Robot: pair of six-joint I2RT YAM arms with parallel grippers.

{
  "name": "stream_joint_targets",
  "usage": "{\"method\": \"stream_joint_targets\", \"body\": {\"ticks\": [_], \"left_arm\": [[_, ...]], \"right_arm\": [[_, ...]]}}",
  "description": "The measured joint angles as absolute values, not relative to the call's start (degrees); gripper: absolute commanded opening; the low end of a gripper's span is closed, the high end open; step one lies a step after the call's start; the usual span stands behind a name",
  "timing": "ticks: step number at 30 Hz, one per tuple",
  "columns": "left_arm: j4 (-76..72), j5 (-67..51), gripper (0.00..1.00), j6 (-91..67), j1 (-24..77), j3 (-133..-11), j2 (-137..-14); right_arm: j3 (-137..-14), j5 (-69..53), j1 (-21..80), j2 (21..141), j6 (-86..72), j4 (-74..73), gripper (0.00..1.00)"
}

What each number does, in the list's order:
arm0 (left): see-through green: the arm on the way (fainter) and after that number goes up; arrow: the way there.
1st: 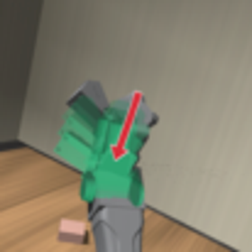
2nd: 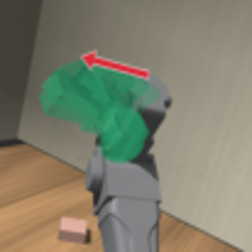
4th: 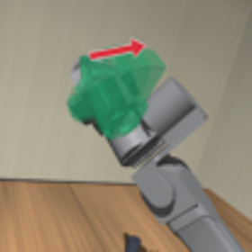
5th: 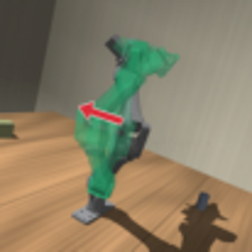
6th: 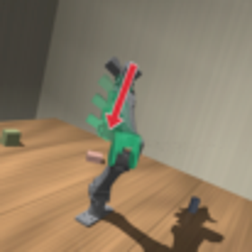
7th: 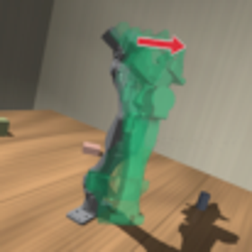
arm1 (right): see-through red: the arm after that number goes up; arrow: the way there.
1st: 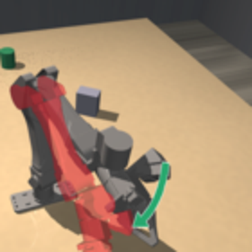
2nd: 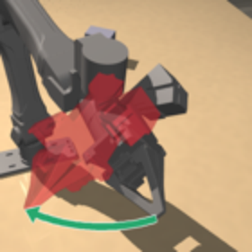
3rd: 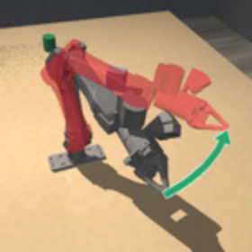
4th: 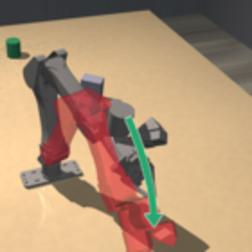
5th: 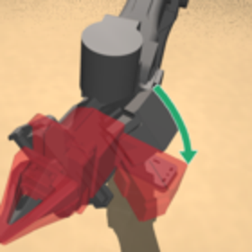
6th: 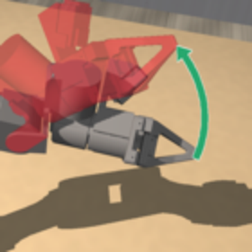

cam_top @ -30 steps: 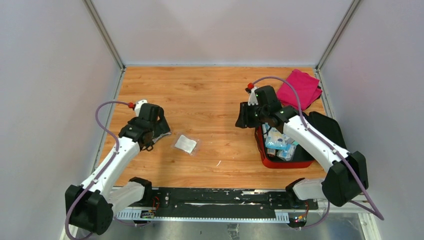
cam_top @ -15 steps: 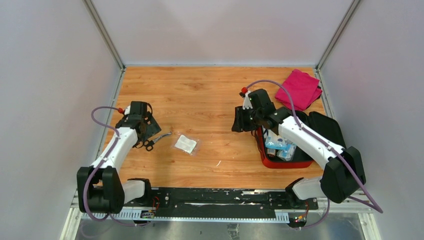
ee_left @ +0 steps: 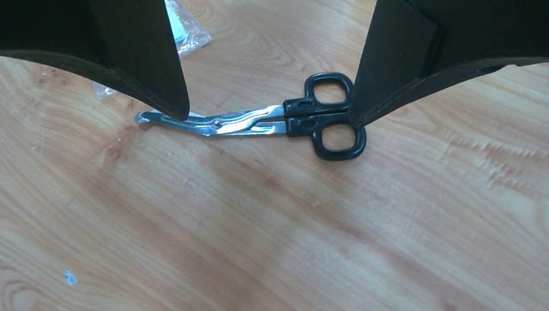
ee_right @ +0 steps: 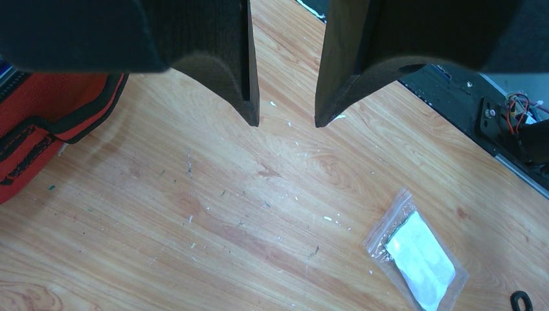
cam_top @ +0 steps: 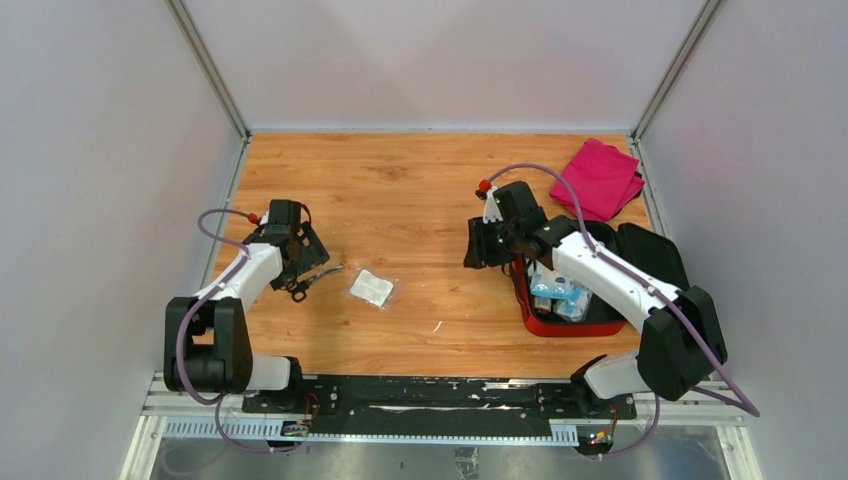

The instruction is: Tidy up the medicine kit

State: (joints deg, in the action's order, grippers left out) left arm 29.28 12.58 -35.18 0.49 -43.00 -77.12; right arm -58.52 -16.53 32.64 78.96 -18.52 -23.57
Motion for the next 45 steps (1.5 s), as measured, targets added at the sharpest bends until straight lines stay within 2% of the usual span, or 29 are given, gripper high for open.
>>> {"method": "stream_joint_targets", "body": {"ticks": [20, 33, 45], "left_arm": [[22.63, 10.59, 1.00, -34.61, 0.49, -40.73, -81.82], [14.81, 7.03, 0.91, -34.46, 0.69, -39.53, -82.28], [8.49, 2.94, 0.89, -37.56, 9.50, -45.43, -89.69]], "right_arm": [[-57.89, -16.75, 32.64, 78.94, -17.04, -23.55, 0.42], [-57.49, -16.64, 32.64, 76.60, -17.02, -23.62, 0.42], [-57.45, -15.86, 32.64, 74.70, -17.06, -25.06, 0.42]]}}
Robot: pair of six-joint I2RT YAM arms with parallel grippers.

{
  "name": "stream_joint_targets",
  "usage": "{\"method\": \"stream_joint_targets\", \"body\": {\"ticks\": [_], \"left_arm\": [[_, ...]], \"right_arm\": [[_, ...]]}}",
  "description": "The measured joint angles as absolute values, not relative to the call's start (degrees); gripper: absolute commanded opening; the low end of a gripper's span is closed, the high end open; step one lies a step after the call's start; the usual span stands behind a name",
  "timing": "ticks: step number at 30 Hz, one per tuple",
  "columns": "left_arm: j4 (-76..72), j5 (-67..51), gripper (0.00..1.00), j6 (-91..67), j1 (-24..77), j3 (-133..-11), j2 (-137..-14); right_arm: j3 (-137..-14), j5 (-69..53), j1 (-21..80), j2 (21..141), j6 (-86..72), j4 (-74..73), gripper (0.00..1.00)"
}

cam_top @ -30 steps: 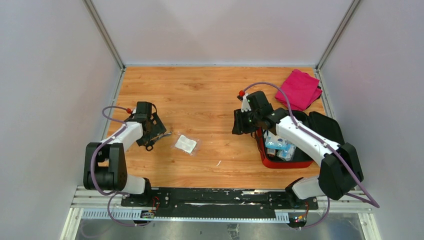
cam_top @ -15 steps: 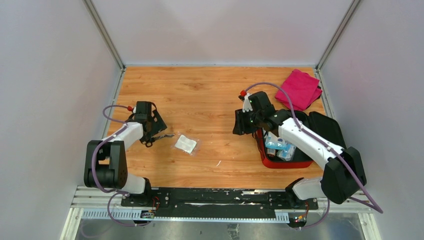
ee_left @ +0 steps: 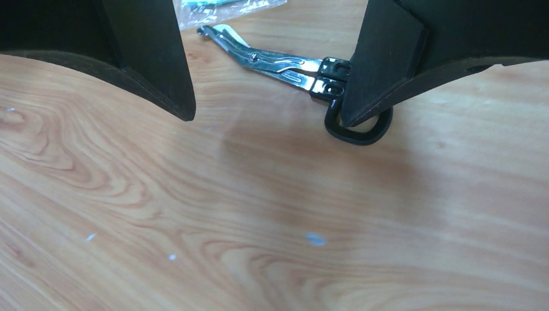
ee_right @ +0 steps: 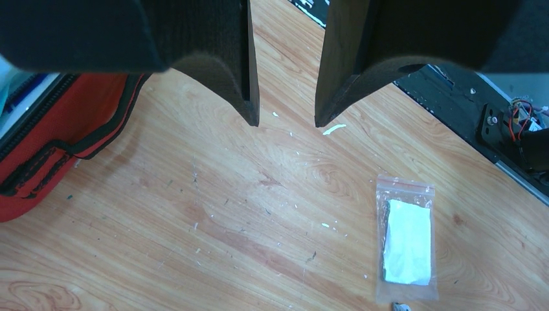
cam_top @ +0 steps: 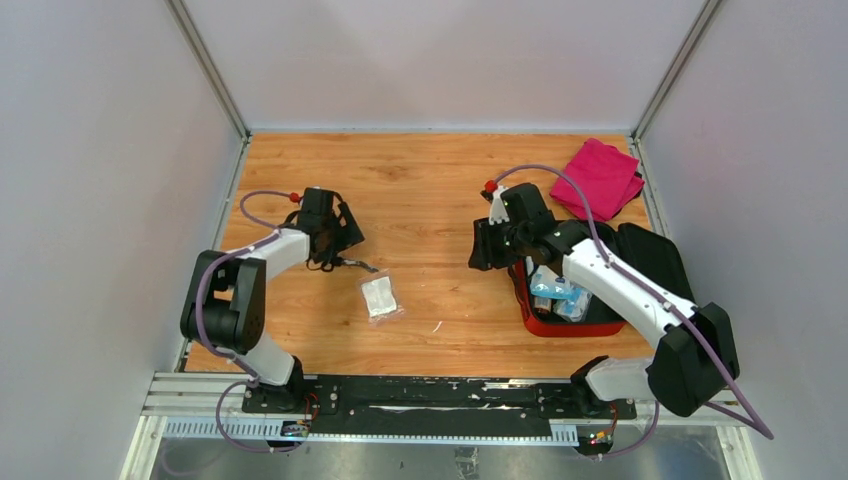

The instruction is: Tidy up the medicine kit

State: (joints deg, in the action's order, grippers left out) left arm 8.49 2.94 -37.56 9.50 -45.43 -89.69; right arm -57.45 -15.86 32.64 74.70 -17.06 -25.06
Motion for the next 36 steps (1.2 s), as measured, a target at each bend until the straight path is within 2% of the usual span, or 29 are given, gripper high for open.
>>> {"method": "stream_joint_targets", "body": {"ticks": [13, 22, 31, 36], "left_arm": [[5.82, -1.52, 0.86, -39.00, 24.60, -58.50, -102.21], [3.99, -5.37, 0.85, -40.95, 36.62, -65.49, -108.49], [3.84, -9.10, 0.84, -40.60, 42.57, -69.82, -111.96], [4.12, -10.02, 0.84, -39.13, 45.23, -69.28, -111.48]], "right_arm": [[-55.94, -10.59, 32.69, 68.05, -17.67, -28.25, 0.42], [-53.89, -0.95, 32.75, 59.18, -21.28, -29.10, 0.42], [-50.70, 9.85, 32.75, 48.71, -24.34, -29.85, 0.42], [-50.68, 12.12, 32.75, 47.18, -24.67, -29.93, 0.42]]}}
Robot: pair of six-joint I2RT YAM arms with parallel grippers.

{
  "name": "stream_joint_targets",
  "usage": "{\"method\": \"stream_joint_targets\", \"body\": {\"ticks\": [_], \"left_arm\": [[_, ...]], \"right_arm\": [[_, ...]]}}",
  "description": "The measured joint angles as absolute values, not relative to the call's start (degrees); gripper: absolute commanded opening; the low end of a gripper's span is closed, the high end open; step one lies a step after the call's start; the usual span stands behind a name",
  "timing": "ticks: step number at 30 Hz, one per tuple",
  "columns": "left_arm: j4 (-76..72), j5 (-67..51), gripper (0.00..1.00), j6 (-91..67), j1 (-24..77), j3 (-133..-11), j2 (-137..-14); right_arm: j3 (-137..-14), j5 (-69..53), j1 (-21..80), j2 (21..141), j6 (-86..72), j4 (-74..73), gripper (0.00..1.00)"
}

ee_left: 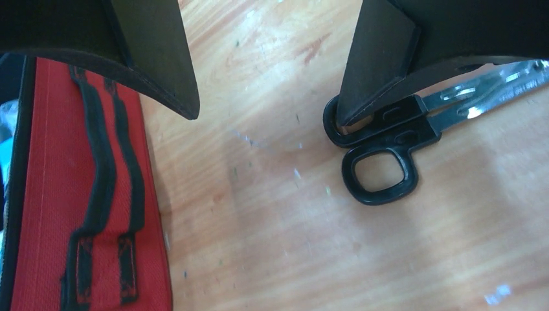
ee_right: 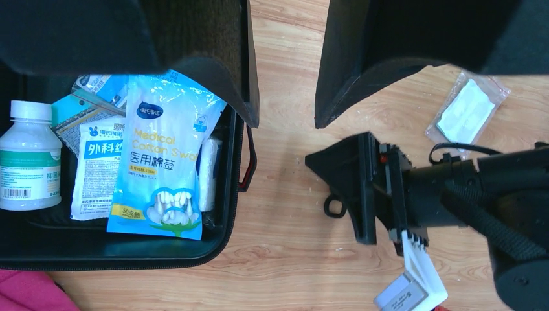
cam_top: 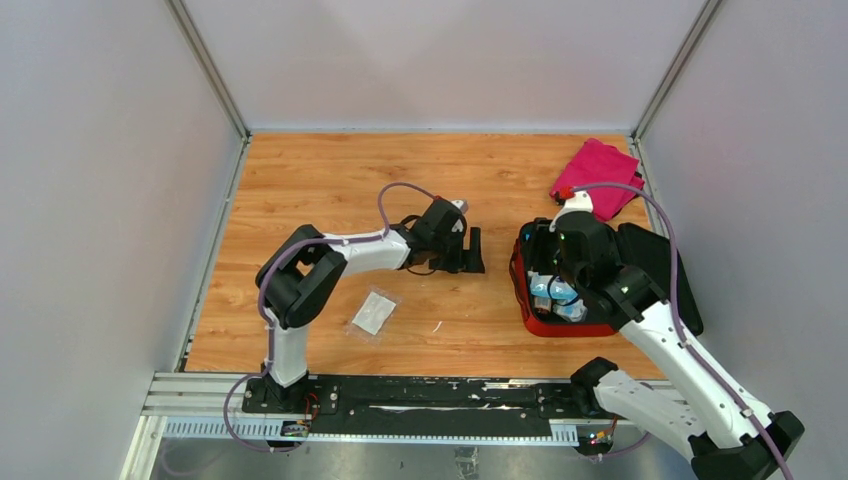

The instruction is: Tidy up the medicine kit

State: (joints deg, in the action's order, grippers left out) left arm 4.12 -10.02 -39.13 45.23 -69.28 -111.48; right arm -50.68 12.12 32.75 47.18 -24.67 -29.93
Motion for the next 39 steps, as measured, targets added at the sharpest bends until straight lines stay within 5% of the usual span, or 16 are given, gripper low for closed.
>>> {"method": "stream_joint_targets", "body": {"ticks": [13, 27, 39], "left_arm": [[7.33, -7.18, 0.86, -36.56, 46.96, -55.22, -99.07], [18.09, -1.85, 0.89, -33.15, 46.24, -58.63, -87.46], [27.40, 3.51, 0.93, -29.78, 29.69, -57.21, -74.32]], "right_arm": [[-50.68, 11.60, 32.75, 50.85, -25.76, -29.52, 0.42], [-52.40, 12.21, 32.75, 55.96, -25.52, -28.49, 0.46], [-54.63, 9.63, 32.75, 61.47, -26.96, -28.23, 0.56]]}}
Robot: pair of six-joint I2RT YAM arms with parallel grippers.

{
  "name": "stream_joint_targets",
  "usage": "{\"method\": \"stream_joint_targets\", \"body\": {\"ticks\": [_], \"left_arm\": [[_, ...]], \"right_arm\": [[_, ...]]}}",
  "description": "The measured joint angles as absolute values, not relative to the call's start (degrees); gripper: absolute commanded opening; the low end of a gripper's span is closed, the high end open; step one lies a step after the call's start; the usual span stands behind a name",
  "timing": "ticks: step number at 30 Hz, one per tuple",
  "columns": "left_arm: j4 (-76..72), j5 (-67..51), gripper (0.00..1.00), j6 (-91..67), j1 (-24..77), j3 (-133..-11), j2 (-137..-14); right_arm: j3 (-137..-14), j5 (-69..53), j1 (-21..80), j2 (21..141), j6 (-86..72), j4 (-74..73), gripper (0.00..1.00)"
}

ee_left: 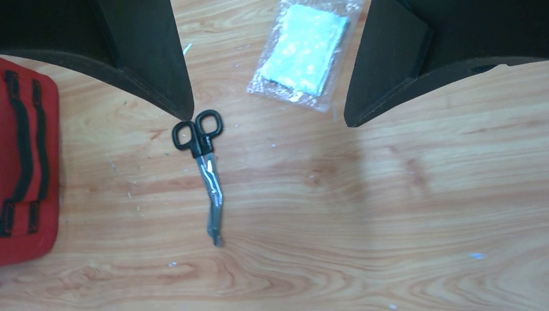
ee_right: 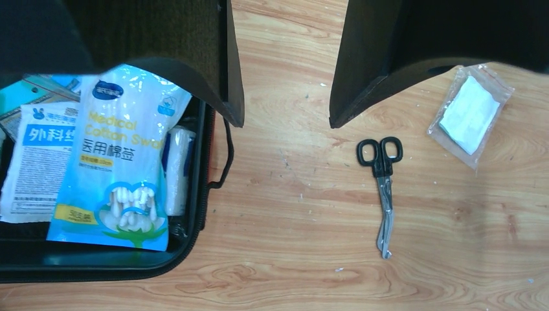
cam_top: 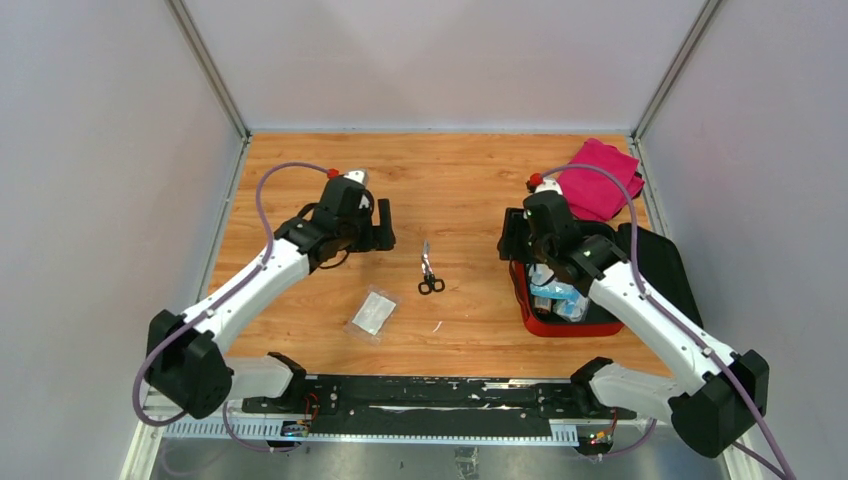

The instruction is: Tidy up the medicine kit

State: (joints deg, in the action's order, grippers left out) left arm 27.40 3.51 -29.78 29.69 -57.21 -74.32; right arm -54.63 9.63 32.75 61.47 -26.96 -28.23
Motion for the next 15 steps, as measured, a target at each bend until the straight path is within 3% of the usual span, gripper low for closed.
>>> {"method": "stream_joint_targets", "body": {"ticks": [7, 15], "left_arm": [[37.34, 10.00, 0.95, -24.38, 28.53, -63.33, -69.56], [39.07, 15.86, 0.95, -20.05, 28.38, -65.95, -69.19]], "right_arm": [[-59.31, 6.63, 33.54, 69.58, -29.47, -27.92, 0.53], [-68.73, 6.61, 40.34, 84.99, -31.44, -28.03, 0.57]]}}
